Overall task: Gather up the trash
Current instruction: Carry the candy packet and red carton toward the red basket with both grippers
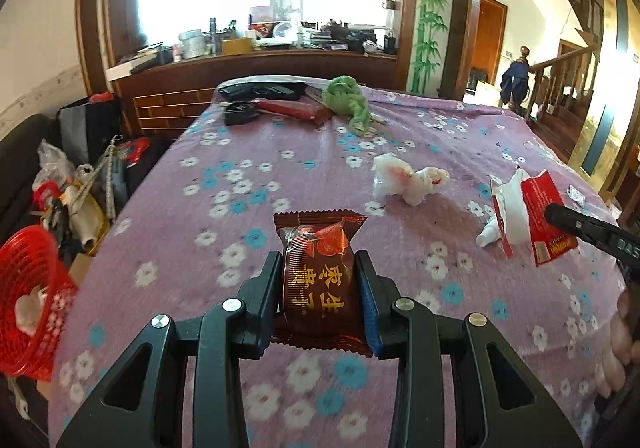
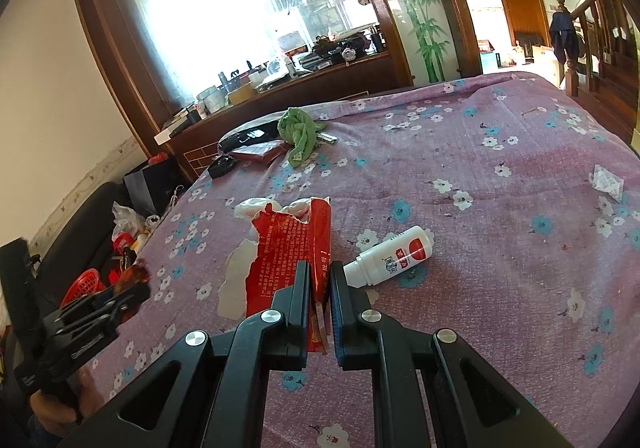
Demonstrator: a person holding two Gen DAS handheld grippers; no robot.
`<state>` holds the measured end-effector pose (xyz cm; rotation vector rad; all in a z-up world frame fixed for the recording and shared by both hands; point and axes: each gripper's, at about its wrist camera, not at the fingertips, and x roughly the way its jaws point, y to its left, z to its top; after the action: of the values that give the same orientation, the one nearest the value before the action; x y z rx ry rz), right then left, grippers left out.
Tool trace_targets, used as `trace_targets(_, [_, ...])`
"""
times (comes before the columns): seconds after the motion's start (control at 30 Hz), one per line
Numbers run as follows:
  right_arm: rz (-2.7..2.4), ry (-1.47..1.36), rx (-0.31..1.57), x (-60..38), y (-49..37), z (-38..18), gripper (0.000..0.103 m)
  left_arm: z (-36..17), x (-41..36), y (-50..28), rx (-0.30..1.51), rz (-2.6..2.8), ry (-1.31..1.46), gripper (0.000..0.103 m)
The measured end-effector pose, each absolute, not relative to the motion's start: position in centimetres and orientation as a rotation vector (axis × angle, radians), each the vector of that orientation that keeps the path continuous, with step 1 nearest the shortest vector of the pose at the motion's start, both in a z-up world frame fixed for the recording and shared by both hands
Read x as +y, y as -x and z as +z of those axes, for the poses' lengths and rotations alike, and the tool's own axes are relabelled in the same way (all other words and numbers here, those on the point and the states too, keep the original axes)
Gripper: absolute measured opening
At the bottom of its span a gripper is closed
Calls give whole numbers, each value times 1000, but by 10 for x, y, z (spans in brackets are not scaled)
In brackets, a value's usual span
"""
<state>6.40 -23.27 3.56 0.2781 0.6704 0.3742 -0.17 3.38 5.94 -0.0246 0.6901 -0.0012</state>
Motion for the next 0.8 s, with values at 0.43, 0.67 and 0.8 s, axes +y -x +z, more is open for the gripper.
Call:
trace_targets(0.43, [498, -265, 733, -174, -36, 42, 10, 73, 109, 63, 670, 95, 65, 35])
trace_targets(0.67, [619, -155, 742, -96, -11, 60, 10, 74, 150, 82, 644, 196, 66, 35])
trace_targets(0.8, [664, -127, 765, -60, -11, 61, 10, 75, 171, 89, 626, 251, 48, 35])
